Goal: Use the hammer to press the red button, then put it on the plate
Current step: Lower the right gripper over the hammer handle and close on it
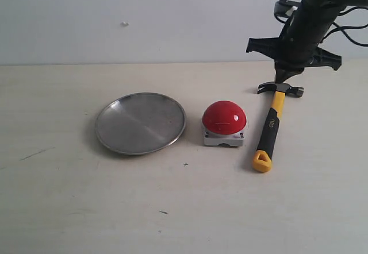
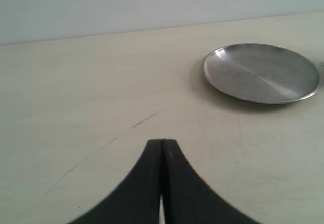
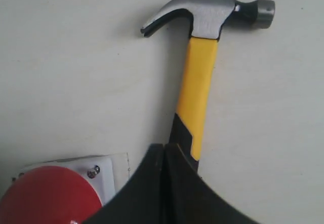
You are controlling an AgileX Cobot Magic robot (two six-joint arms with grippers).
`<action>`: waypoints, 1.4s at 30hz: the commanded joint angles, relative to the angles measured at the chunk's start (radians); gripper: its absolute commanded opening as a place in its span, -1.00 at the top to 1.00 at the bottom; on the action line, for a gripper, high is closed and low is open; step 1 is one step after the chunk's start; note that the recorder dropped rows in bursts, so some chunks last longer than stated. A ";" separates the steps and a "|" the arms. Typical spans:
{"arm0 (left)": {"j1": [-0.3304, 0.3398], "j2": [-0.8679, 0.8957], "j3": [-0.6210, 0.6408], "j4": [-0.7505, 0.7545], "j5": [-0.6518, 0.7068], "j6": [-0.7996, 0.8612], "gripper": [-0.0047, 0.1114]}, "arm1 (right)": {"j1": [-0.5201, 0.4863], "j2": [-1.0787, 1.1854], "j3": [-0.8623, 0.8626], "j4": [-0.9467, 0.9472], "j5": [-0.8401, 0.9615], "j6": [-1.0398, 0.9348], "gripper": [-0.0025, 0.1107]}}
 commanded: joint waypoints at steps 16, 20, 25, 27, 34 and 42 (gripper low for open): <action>-0.004 -0.006 0.000 0.001 -0.004 -0.002 0.92 | -0.009 0.191 -0.202 -0.069 0.126 0.046 0.12; -0.004 -0.006 0.000 0.001 -0.004 -0.002 0.92 | -0.009 0.195 -0.202 -0.177 0.128 0.046 0.10; -0.004 -0.006 0.000 0.001 -0.004 -0.002 0.92 | -0.009 0.200 -0.202 -0.207 0.097 0.093 0.10; -0.004 -0.006 0.000 0.001 -0.004 -0.002 0.92 | -0.009 0.205 -0.202 -0.207 0.063 0.135 0.10; -0.038 -0.006 0.000 0.001 -0.004 -0.002 0.92 | -0.014 0.244 -0.203 -0.140 0.043 0.191 0.10; -0.047 -0.006 0.000 0.001 -0.004 -0.002 0.92 | -0.088 0.291 -0.249 0.077 0.102 0.120 0.10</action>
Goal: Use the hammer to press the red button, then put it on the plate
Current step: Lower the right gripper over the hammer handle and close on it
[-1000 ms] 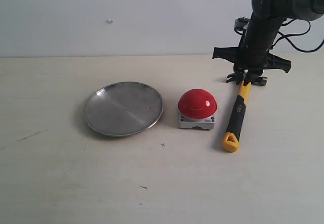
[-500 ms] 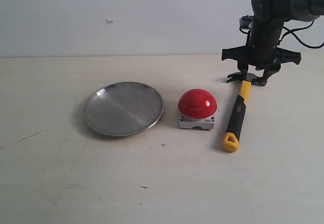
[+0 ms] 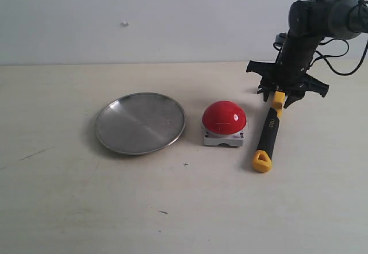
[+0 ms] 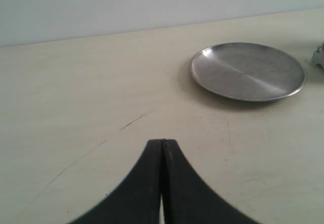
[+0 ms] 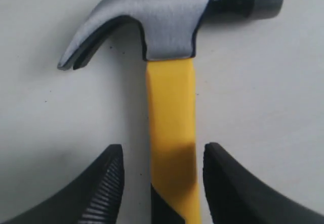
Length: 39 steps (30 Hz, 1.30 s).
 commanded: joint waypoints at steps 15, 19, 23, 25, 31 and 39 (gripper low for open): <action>-0.006 -0.006 0.000 0.001 -0.004 -0.002 0.92 | -0.034 0.072 -0.147 0.025 0.122 -0.046 0.10; -0.006 -0.006 0.000 0.001 -0.004 -0.002 0.92 | -0.034 0.090 -0.161 0.011 0.145 -0.054 0.16; -0.006 -0.006 0.000 0.001 -0.004 -0.002 0.92 | -0.034 0.098 -0.161 0.009 0.145 -0.056 0.19; -0.006 -0.006 0.000 0.001 -0.004 -0.002 0.92 | -0.034 0.099 -0.161 0.000 0.145 -0.060 0.19; -0.006 -0.006 0.000 0.001 -0.004 -0.002 0.92 | -0.034 0.100 -0.161 -0.019 0.145 -0.073 0.19; -0.006 -0.006 0.000 0.001 -0.004 -0.002 0.92 | -0.034 0.118 -0.161 -0.024 0.152 -0.090 0.19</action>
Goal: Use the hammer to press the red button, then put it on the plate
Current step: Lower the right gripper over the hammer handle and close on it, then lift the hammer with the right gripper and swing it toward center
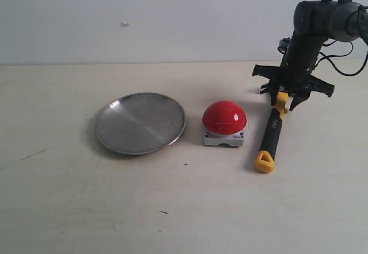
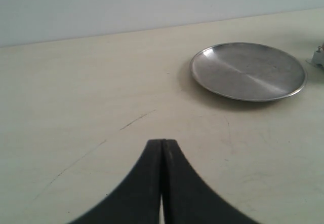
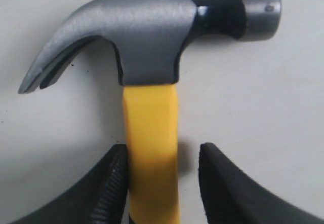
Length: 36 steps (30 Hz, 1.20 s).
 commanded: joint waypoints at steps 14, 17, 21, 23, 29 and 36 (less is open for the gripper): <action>-0.006 -0.006 0.000 0.001 -0.004 -0.002 0.92 | 0.017 0.024 -0.068 -0.069 -0.048 -0.094 0.96; -0.006 -0.006 0.000 0.001 -0.004 -0.002 0.92 | 0.073 -0.023 -0.068 -0.311 -0.019 -0.036 0.96; -0.006 -0.006 0.000 0.001 -0.004 -0.002 0.92 | 0.118 -0.079 -0.068 -0.356 -0.025 -0.033 0.96; -0.006 -0.006 0.000 0.001 -0.004 -0.002 0.92 | 0.128 -0.121 -0.068 -0.357 -0.009 -0.033 0.96; -0.006 -0.006 0.000 0.001 -0.004 -0.002 0.92 | 0.128 -0.267 0.033 -0.346 0.033 -0.022 0.96; -0.006 -0.006 0.000 0.001 -0.004 -0.002 0.92 | 0.152 -0.604 0.423 -0.383 -0.200 0.036 0.96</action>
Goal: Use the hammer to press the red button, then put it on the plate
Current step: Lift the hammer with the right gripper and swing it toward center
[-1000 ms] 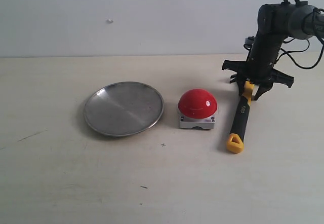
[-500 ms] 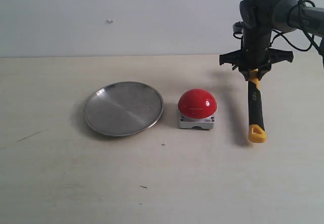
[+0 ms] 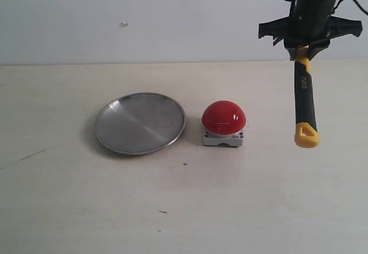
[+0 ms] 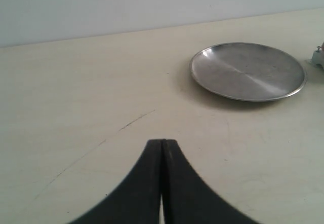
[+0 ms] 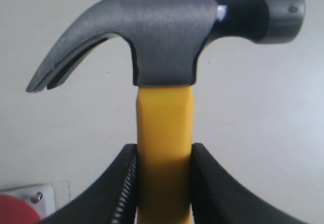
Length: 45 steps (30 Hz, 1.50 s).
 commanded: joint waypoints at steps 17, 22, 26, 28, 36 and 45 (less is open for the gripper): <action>-0.006 -0.006 0.000 0.001 -0.004 -0.002 0.92 | 0.030 -1.182 1.088 -0.064 -0.730 0.116 0.96; -0.006 -0.006 0.000 0.001 -0.004 -0.002 0.92 | 0.030 -1.304 1.149 -0.032 -0.767 0.114 0.96; -0.006 -0.006 0.000 0.001 -0.004 -0.002 0.92 | 0.030 -1.320 1.176 0.060 -0.822 0.078 0.96; -0.006 -0.006 0.000 0.001 -0.007 0.011 0.92 | 0.030 -1.310 1.189 0.110 -0.850 0.031 0.96; -0.006 -0.006 0.000 -0.204 -0.229 -0.046 0.92 | 0.030 -1.225 1.213 0.146 -0.918 -0.008 0.96; -0.006 -0.006 0.000 -0.506 -0.261 -0.193 0.92 | 0.041 -1.208 1.229 0.197 -0.953 -0.050 0.96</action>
